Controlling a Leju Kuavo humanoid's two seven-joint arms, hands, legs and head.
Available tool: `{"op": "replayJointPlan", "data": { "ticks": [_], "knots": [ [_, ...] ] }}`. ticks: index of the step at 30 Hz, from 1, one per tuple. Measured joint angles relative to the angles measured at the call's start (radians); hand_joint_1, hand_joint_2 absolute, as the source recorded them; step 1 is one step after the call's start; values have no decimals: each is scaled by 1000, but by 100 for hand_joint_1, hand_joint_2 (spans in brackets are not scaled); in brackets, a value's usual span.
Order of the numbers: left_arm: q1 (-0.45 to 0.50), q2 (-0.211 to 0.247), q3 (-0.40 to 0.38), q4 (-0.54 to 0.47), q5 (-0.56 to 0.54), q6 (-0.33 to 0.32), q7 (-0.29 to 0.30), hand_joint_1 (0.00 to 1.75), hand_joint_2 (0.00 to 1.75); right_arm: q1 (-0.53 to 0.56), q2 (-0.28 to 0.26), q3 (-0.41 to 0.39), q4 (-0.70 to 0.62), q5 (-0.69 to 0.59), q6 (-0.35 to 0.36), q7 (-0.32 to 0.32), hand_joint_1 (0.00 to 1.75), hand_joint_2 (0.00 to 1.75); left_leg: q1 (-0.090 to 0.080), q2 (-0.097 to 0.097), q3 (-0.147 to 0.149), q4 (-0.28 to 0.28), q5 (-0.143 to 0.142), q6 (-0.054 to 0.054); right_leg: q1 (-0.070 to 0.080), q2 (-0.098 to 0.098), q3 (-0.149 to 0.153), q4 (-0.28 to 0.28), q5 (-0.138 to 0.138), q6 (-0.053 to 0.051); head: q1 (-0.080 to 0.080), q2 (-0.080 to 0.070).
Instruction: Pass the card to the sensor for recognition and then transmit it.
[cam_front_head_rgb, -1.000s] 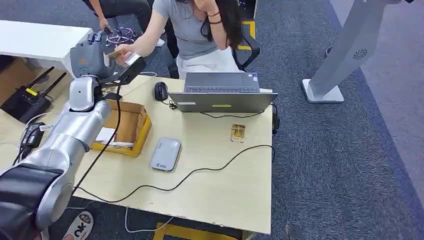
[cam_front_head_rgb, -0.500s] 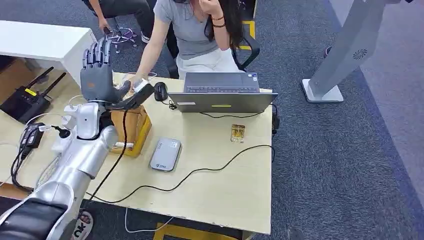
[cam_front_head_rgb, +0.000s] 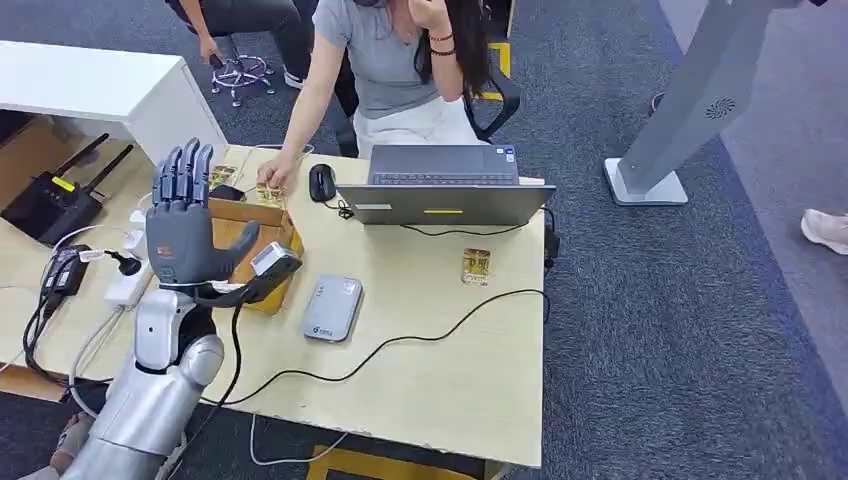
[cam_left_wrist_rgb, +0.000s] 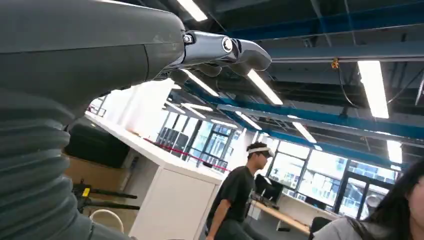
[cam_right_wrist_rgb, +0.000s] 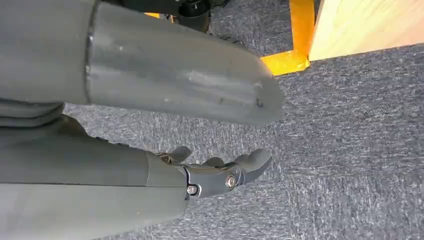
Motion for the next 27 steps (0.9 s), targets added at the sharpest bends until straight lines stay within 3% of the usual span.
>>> {"op": "replayJointPlan", "data": {
  "ticks": [18, 24, 27],
  "knots": [
    [275, 24, 31, -156, -32, -85, -26, 0, 175, 25, -9, -47, 0, -26, -1, -32, 0, 0, 0, 0, -1, 0, 0, 0, 0, 0, -1, 0, 0, 0, 0, 0],
    [328, 23, 31, -189, -38, -89, -34, 0, 175, 31, -10, -59, 0, -28, -1, -39, 0, 0, 0, 0, -1, 0, 0, 0, 0, 0, -1, 0, 0, 0, 0, 0],
    [347, 23, 31, -203, -44, -120, -29, 0, 175, 32, -11, -65, 0, -27, 0, -39, 0, 0, 0, 0, -1, 0, 0, 0, 0, 0, -1, 0, 0, 0, 0, 0]
  ]
}}
